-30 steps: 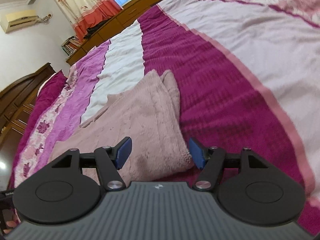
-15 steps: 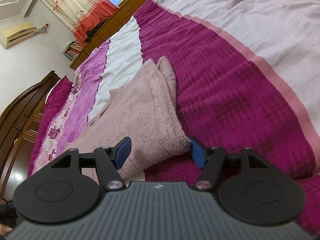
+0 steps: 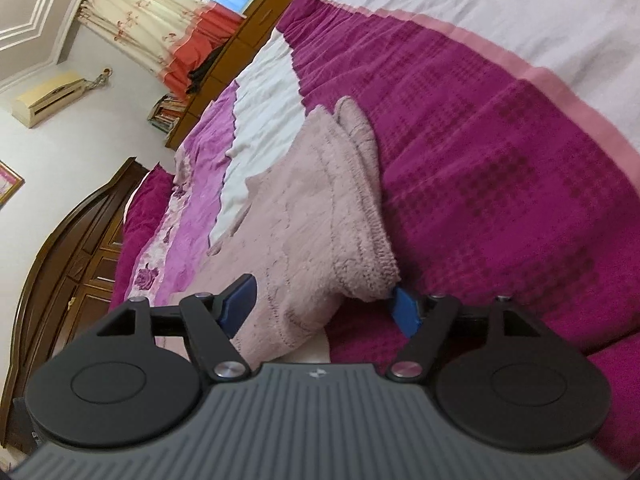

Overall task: Fold small clothes
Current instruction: 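Move the right tool to the cardigan's side edge and close on it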

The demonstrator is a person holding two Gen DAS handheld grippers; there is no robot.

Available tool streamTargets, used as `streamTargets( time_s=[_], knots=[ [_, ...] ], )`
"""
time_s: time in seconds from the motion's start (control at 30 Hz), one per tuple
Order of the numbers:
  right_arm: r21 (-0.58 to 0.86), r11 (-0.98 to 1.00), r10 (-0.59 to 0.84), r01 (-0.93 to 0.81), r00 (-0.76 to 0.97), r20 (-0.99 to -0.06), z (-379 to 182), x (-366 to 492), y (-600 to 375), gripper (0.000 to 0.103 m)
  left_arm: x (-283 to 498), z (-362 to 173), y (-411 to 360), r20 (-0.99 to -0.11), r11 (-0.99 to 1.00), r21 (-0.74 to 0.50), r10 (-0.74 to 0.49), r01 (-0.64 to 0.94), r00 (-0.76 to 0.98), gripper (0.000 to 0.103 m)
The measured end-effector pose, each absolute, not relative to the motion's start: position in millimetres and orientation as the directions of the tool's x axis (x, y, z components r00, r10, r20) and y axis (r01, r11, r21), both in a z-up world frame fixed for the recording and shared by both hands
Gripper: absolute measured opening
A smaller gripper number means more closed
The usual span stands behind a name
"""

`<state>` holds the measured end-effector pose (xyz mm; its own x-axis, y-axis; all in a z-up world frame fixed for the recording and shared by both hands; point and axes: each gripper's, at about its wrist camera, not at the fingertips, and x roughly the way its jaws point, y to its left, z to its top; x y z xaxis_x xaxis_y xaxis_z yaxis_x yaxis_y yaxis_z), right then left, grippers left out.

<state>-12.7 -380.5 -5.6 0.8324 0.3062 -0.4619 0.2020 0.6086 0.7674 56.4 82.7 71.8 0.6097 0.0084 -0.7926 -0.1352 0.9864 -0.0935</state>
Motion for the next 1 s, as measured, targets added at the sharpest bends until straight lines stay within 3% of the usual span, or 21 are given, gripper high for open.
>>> streamTargets(
  time_s=[0.67,0.73,0.9,1.0],
  knots=[
    [0.792,0.577,0.284,0.199,0.861,-0.423,-5,21,-385,0.076,58,66,77,-0.811,0.990,-0.074,0.012,-0.123,0.586,0.075],
    [0.784,0.586,0.269,0.203,0.865,-0.424,-5,26,-386,0.072,59,66,78,-0.811,0.989,-0.073,0.014,-0.125,0.584,0.075],
    [0.782,0.578,0.247,0.233,0.864,-0.439,-13,32,-393,0.041,60,63,80,-0.815,0.989,-0.060,0.028,-0.132,0.578,0.075],
    [0.788,0.571,0.254,0.229,0.863,-0.436,-16,32,-396,0.039,62,61,81,-0.818,0.989,-0.056,0.032,-0.135,0.574,0.075]
  ],
)
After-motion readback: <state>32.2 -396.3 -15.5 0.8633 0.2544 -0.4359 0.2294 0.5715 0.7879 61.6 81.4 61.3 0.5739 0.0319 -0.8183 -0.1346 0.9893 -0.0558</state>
